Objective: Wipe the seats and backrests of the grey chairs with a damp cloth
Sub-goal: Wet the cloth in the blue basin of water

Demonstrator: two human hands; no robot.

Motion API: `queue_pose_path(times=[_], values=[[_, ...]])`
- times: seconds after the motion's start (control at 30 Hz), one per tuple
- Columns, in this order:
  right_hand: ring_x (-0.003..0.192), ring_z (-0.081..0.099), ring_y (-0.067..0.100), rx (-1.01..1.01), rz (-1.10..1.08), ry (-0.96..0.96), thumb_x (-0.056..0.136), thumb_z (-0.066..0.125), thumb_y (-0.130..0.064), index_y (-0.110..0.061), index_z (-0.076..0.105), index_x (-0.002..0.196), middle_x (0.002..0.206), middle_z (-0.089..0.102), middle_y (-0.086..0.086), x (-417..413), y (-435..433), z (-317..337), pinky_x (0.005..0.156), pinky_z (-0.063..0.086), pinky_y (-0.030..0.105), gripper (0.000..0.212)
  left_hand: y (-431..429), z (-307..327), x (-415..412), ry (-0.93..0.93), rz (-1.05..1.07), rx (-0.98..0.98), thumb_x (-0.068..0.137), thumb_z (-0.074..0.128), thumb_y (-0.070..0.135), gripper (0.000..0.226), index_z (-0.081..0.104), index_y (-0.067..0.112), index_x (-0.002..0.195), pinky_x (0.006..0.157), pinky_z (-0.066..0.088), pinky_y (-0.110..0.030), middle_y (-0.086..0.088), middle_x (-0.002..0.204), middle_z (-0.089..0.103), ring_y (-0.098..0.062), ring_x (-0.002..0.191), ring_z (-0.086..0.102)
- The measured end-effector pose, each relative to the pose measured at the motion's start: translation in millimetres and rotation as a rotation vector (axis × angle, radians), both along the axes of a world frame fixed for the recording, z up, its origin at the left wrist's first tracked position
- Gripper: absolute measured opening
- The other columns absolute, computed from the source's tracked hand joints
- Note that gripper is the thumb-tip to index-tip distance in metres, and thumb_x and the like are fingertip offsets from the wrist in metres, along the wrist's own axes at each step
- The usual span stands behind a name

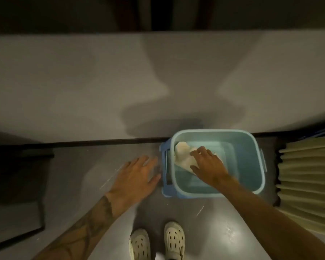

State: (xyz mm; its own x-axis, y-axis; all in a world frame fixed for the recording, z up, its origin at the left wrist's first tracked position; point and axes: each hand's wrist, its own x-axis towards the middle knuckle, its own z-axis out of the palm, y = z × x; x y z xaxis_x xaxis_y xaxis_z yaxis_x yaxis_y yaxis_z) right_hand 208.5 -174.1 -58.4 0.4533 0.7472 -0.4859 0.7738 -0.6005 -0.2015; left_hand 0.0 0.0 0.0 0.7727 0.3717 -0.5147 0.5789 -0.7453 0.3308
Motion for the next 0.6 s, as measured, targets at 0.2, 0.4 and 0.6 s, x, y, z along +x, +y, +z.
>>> queue_pose_path(times=[0.2, 0.4, 0.6], values=[[0.112, 0.046, 0.028, -0.007, -0.016, -0.091, 0.089, 0.066, -0.037, -0.023, 0.044, 0.133, 0.127, 0.044, 0.005, -0.7, 12.9, -43.5, 0.091, 0.045, 0.044, 0.051, 1.7, -35.2, -4.5, -0.007, 0.008, -0.008, 0.104, 0.045, 0.056, 0.061, 0.032, 0.032, 0.159, 0.120, 0.032, -0.037, 0.001, 0.161, 0.041, -0.020, 0.147, 0.041], [0.102, 0.047, 0.028, 0.005, -0.094, -0.033, 0.092, 0.062, -0.021, -0.023, 0.043, 0.128, 0.121, 0.046, 0.006, -7.9, 8.7, -57.7, 0.076, 0.045, 0.038, 0.041, 3.5, -42.6, -1.3, -0.022, 0.036, -0.003, 0.104, 0.046, 0.055, 0.063, 0.031, 0.031, 0.161, 0.122, 0.030, -0.039, -0.001, 0.162, 0.040, -0.022, 0.148, 0.039], [0.100, 0.051, 0.027, 0.120, -0.229, 0.086, 0.099, 0.054, -0.023, -0.018, 0.053, 0.122, 0.115, 0.050, 0.008, -7.6, 0.8, -18.1, 0.085, 0.048, 0.039, 0.023, -4.3, -11.0, -2.2, -0.011, 0.057, 0.000, 0.105, 0.044, 0.054, 0.063, 0.030, 0.030, 0.161, 0.121, 0.030, -0.040, -0.002, 0.163, 0.039, -0.024, 0.148, 0.038]])
